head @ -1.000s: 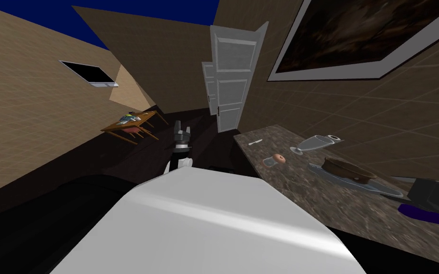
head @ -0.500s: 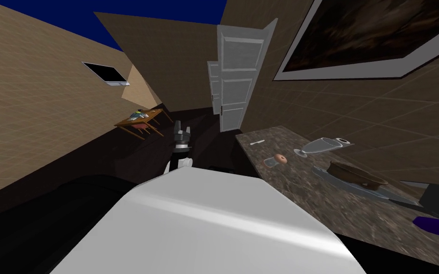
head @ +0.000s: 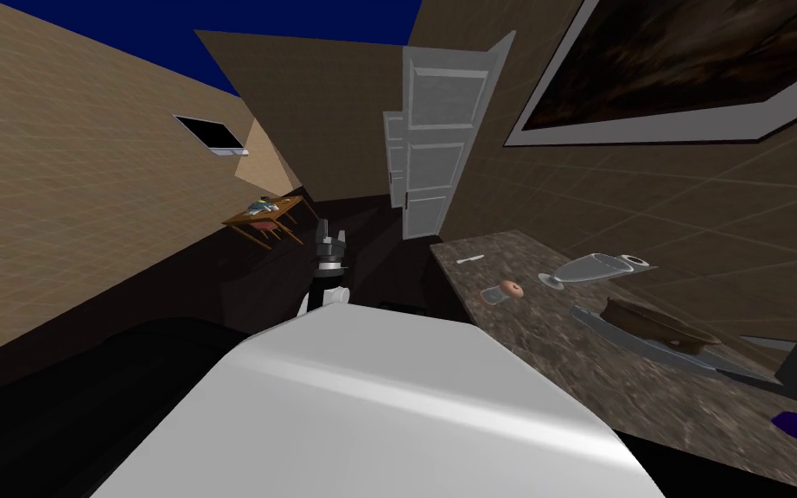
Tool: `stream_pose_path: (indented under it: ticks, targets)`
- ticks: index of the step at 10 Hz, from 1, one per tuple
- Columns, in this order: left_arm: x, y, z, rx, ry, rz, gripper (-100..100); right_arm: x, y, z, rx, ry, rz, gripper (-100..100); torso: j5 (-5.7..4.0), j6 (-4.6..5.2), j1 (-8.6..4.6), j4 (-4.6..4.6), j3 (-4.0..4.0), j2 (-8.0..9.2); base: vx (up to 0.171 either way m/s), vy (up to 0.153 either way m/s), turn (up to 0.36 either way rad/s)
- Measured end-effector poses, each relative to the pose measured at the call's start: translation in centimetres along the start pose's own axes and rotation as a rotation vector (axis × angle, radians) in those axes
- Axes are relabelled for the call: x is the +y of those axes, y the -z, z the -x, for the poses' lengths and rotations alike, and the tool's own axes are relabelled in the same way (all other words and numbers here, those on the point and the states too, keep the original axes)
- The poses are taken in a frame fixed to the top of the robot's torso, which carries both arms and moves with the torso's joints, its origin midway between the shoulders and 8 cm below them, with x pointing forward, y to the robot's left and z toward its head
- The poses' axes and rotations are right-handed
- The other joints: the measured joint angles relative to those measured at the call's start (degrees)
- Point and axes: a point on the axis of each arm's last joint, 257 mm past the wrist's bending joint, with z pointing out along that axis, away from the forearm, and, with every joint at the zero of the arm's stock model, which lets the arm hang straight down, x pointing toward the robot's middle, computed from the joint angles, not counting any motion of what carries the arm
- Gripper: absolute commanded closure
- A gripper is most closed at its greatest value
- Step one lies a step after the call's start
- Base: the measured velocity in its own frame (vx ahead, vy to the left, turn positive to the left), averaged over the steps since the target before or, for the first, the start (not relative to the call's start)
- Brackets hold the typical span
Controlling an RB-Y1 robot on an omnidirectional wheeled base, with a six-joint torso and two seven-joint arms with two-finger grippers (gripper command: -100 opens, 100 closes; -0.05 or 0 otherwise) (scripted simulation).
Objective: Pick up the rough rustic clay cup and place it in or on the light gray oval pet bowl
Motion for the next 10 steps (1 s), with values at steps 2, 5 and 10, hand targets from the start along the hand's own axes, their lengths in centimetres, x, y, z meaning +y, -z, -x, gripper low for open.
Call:
stream_pose_path:
  ticks: [2,5,10]
  targets:
    - [0.0,0.0,0.0,0.000,0.000,0.000,0,0.0,0.1,0.2,-0.015,-0.024,-0.009,-100,0.01,0.01,0.04,-0.01,-0.05,-0.10,-0.044,-0.011,0.118]
    - [0.0,0.0,0.0,0.000,0.000,0.000,0,1.1,0.7,-1.4,0.030,-0.023,0.020,-100,0.00,0.05,0.02,0.01,0.00,-0.02,-0.042,-0.012,0.046]
    - [0.0,0.0,0.0,0.000,0.000,0.000,0,2.1,1.5,-2.8,0.040,-0.105,0.017,-100,0.01,-0.04,0.04,0.00,0.01,0.03,-0.066,-0.014,0.165]
